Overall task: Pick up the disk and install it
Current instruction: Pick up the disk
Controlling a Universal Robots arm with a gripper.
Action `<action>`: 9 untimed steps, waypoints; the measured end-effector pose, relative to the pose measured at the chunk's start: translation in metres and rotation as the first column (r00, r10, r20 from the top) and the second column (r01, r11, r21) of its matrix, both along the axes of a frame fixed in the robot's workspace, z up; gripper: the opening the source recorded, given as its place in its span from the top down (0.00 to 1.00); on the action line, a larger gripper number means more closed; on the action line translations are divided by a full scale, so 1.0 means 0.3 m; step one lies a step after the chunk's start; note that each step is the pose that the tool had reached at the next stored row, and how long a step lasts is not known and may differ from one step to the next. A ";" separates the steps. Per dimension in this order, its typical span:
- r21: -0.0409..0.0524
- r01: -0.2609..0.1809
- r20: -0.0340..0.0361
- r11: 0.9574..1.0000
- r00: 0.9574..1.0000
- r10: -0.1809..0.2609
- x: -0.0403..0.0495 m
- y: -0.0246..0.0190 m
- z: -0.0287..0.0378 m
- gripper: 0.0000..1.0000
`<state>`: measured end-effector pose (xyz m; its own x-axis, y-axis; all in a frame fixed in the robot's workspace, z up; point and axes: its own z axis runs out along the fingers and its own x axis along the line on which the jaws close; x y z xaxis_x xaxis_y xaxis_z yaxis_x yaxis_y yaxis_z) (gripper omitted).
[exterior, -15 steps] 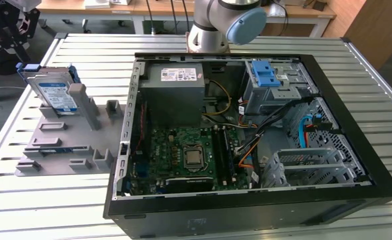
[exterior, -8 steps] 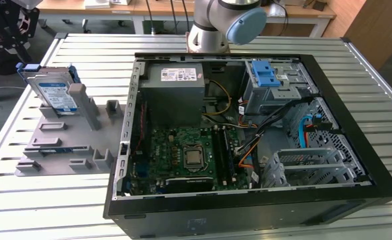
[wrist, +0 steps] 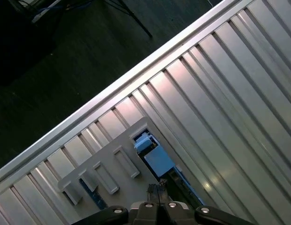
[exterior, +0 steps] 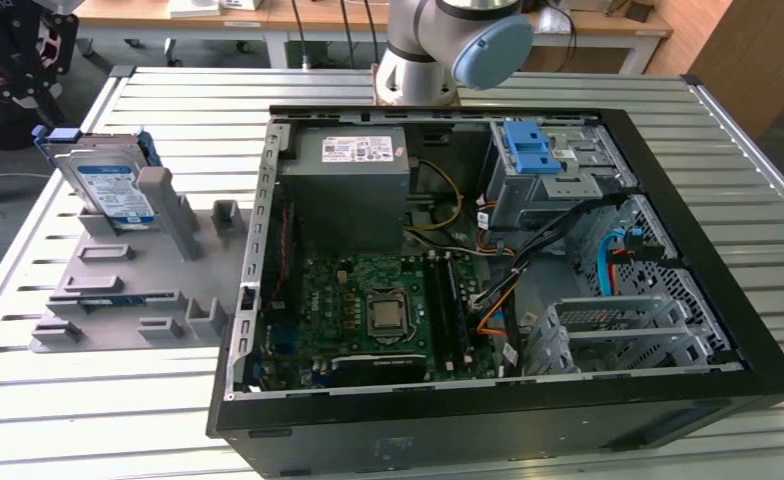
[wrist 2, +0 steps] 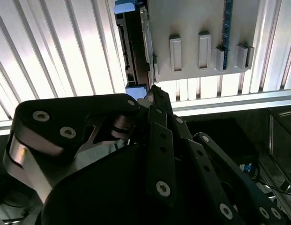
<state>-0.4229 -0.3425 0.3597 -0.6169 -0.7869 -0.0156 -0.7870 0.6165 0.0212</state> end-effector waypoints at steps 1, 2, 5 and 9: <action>0.000 -0.008 0.001 1.000 1.000 0.008 0.000 0.000 0.000 0.89; 0.000 -0.016 0.003 1.000 1.000 0.016 0.000 0.000 0.000 0.89; 0.000 -0.043 0.006 0.999 0.999 0.043 0.000 0.000 0.000 0.89; 0.001 -0.087 0.010 0.996 0.996 0.087 0.000 0.000 0.000 0.89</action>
